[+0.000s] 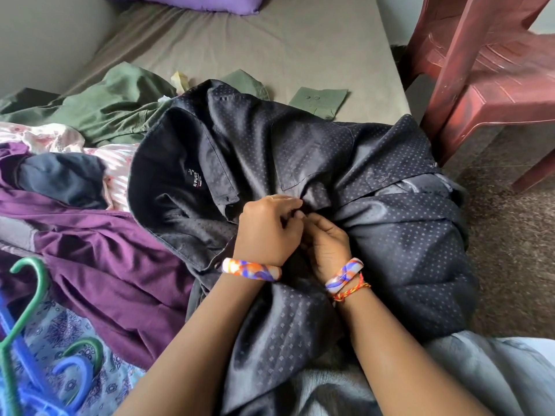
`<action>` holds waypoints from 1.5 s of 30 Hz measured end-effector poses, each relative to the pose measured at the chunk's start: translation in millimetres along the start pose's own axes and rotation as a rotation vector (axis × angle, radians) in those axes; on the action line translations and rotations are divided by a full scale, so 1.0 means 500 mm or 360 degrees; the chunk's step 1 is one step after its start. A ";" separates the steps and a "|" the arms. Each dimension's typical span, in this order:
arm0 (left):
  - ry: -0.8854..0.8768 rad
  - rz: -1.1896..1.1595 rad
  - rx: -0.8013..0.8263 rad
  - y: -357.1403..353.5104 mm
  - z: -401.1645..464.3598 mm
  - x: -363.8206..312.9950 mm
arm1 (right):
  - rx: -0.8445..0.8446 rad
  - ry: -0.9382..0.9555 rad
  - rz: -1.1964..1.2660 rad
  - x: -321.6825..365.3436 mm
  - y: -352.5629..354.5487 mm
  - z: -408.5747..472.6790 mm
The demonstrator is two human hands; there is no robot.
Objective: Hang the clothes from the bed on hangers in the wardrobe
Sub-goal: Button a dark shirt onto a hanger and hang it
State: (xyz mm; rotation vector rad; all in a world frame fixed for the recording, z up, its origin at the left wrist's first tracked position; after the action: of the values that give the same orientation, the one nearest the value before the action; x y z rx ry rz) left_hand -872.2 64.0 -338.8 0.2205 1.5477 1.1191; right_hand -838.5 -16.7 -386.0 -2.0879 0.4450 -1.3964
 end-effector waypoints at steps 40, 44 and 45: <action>-0.0377 0.0823 0.0528 -0.138 0.106 -0.158 | 0.0170 0.1354 -0.2601 0.162 0.177 0.011; -0.0195 0.0571 0.0391 -0.180 0.103 -0.121 | -0.0074 0.1340 -0.2552 0.206 0.178 0.014; -0.0167 0.0508 0.0349 -0.182 0.103 -0.111 | -0.0210 0.1354 -0.2771 0.222 0.184 0.017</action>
State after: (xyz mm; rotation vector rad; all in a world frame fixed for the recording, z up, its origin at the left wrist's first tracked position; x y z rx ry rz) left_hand -772.0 5.8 -363.5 0.6836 1.5755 1.1600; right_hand -782.5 -148.4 -366.0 -1.5816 -1.4139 -3.1640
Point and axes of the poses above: each hand's wrist, its own z-axis towards the middle knuckle, its own y-axis out of the back of the hand, x = y × z, the point moved 1 cm from there along z, towards the middle knuckle, and after that the axes turned 12 degrees about y, right-handed, at the moved point
